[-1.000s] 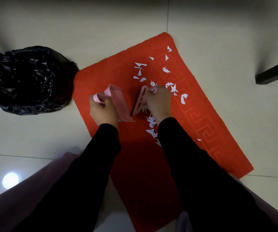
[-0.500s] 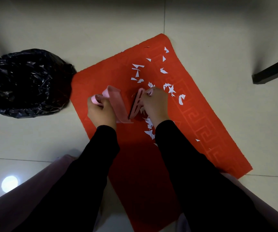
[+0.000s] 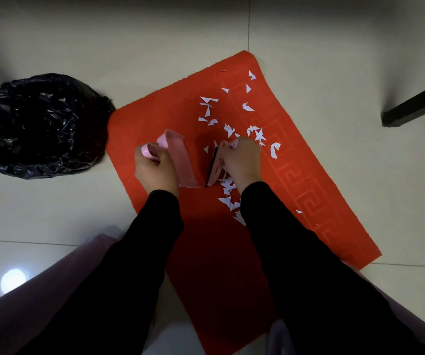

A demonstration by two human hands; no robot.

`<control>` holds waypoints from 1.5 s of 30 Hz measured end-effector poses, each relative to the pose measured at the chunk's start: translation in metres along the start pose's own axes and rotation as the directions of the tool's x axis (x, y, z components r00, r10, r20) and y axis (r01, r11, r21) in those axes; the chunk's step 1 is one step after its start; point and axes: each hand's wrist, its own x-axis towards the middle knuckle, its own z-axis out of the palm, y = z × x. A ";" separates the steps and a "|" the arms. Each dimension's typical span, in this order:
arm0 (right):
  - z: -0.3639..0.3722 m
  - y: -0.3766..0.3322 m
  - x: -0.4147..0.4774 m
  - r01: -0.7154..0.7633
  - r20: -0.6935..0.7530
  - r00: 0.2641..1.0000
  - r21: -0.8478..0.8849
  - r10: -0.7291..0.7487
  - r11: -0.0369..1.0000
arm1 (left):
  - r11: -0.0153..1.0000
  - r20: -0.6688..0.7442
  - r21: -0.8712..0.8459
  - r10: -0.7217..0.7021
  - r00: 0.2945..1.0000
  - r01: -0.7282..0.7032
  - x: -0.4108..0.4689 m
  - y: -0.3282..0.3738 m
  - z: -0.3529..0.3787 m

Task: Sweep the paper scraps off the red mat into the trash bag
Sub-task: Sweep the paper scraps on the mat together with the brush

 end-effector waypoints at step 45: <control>0.003 -0.011 -0.006 0.137 0.101 0.986 -0.035 -0.133 0.990 | 1.000 0.013 0.012 -0.010 1.000 0.010 0.002 0.010 -0.016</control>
